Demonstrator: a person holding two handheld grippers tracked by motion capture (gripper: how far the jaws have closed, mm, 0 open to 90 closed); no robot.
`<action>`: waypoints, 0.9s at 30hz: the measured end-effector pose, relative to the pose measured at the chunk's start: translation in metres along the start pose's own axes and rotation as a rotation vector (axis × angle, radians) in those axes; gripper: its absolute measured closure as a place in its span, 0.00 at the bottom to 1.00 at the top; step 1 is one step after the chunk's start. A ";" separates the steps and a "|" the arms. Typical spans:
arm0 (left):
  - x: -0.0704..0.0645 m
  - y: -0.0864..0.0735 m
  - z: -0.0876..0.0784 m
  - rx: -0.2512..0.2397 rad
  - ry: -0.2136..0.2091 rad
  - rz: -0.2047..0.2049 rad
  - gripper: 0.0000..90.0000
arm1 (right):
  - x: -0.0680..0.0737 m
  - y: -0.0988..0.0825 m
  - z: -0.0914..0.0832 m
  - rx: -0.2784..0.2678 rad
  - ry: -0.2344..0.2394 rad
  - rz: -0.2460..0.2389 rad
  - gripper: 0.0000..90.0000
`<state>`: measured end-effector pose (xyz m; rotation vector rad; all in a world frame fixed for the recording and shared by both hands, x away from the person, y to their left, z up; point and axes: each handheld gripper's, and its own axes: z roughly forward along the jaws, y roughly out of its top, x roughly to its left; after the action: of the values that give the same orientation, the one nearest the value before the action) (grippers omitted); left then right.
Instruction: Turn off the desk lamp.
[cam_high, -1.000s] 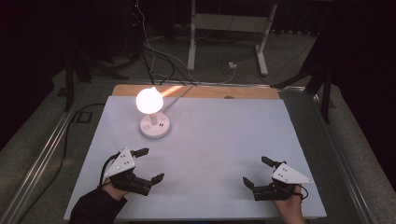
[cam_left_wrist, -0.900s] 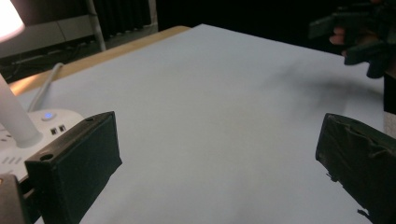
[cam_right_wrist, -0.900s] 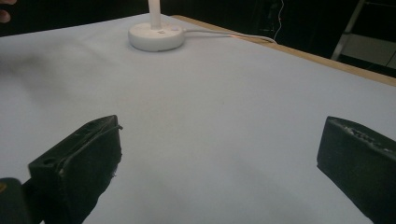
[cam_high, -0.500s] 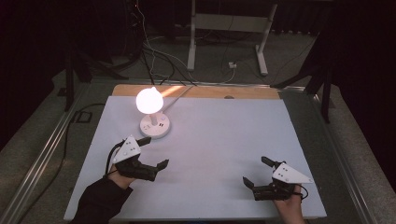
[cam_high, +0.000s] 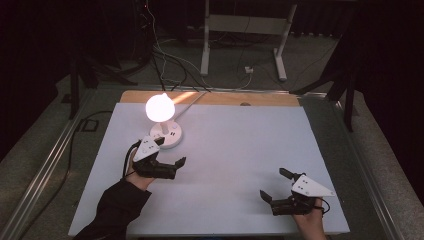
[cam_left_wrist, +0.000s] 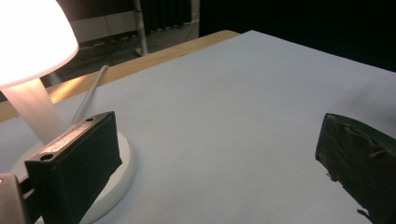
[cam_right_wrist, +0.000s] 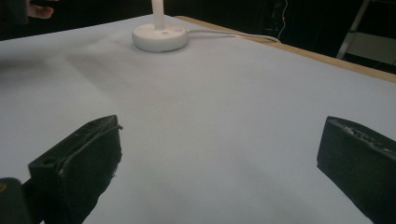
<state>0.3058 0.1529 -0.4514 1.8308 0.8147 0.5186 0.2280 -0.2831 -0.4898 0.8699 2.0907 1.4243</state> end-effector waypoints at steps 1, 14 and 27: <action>0.000 0.000 0.002 -0.005 0.017 -0.002 0.01 | 0.000 0.000 0.000 -0.001 0.000 0.001 0.00; 0.014 0.002 0.023 0.016 0.118 -0.057 0.01 | -0.001 0.000 0.000 -0.002 0.009 0.007 0.00; 0.027 0.003 0.036 0.071 0.149 -0.109 0.02 | -0.001 0.000 0.000 0.000 0.016 0.006 0.00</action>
<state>0.3494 0.1497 -0.4630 1.8170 1.0396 0.5674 0.2282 -0.2838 -0.4899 0.8689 2.1014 1.4386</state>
